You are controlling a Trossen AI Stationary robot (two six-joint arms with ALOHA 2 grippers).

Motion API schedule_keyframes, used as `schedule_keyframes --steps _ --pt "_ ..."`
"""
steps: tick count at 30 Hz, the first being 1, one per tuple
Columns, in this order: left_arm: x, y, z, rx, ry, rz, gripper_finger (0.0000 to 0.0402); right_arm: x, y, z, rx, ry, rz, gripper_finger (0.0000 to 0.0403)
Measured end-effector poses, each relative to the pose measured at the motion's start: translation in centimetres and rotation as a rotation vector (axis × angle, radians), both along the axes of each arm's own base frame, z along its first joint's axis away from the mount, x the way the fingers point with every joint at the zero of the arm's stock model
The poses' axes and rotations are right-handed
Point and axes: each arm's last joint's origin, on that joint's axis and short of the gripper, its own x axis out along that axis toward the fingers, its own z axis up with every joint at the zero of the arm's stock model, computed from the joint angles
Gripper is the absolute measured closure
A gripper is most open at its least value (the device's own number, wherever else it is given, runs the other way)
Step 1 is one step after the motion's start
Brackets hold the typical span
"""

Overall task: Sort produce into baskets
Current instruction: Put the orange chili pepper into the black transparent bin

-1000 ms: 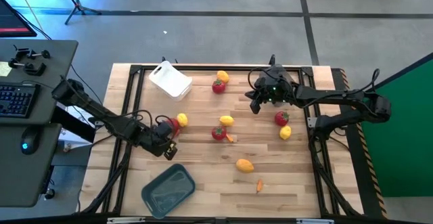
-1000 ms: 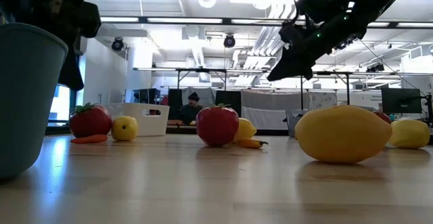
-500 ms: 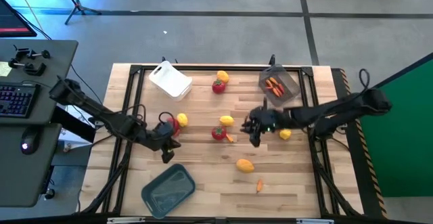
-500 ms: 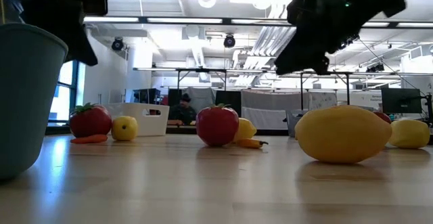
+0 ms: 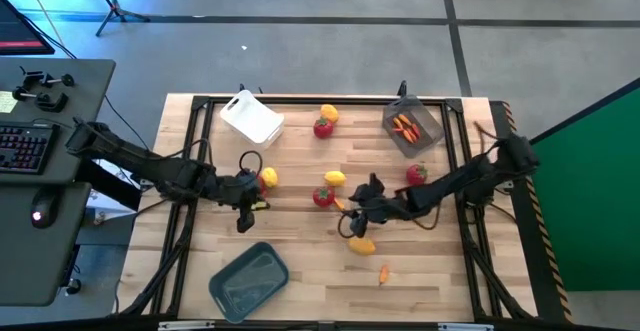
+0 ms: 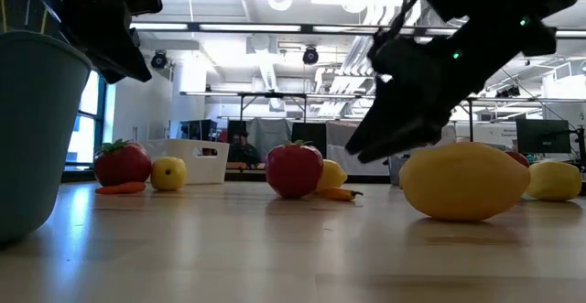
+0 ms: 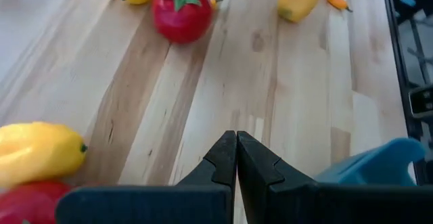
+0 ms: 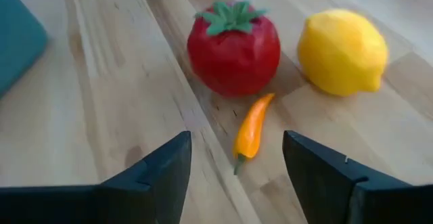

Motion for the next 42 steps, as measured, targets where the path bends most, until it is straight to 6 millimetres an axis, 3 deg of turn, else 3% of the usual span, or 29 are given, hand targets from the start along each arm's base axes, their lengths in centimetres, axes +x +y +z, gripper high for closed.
schedule_keyframes --steps 9,20,23,27,32,42 --pt "0.3 1.5 -0.1 0.036 0.019 -0.084 0.0401 3.3 0.6 -2.6 -0.006 0.103 -0.023 0.0201" --pt "0.4 2.8 -0.2 0.061 0.032 -0.057 0.0402 4.3 -0.4 -2.0 0.051 0.249 -0.022 0.0363" --pt "0.5 3.2 -0.2 0.060 0.027 -0.034 0.0402 4.5 -0.5 -0.9 0.079 0.299 0.036 0.0395" --pt "0.6 3.9 -0.1 0.061 0.018 0.005 0.0402 4.2 -1.0 1.5 0.119 0.348 0.092 0.0387" --pt "1.1 4.9 0.4 0.059 -0.050 0.063 0.0401 2.3 -2.3 4.9 0.123 0.412 0.084 0.0398" --pt "1.9 6.4 1.6 0.038 -0.202 0.154 0.0401 -3.1 -8.2 11.1 0.093 0.443 -0.080 0.0400"
